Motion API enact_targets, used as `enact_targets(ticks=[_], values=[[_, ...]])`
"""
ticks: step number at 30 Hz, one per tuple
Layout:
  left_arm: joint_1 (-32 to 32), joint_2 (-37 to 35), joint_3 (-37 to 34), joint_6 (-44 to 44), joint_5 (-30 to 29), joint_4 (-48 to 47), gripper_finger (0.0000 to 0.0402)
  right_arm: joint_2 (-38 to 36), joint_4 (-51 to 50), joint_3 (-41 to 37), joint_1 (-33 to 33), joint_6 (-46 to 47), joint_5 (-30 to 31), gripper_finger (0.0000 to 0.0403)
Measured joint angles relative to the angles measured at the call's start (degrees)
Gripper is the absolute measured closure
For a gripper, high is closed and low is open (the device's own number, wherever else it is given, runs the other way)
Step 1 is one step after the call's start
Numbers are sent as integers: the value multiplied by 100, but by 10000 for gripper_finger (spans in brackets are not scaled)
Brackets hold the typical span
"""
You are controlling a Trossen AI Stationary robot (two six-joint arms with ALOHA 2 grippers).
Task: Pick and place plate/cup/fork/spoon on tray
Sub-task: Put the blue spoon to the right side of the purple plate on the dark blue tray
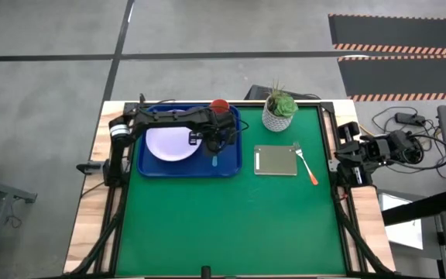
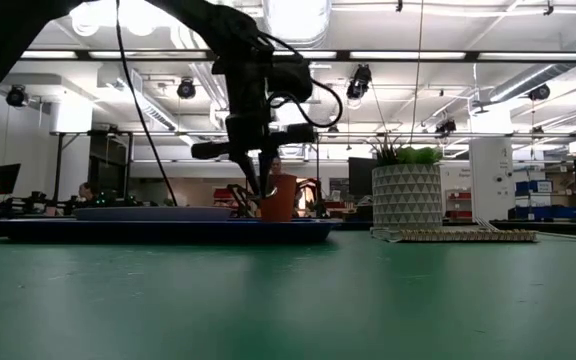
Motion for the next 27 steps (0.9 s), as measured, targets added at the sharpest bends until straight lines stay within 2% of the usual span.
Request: enact_targets(ticks=[12, 27], values=[[40, -15, -714, 28, 154, 168, 402, 0, -71, 0, 0, 176, -2, 394], [148, -33, -769, 1, 192, 498, 402, 0, -73, 0, 0, 173, -6, 394]])
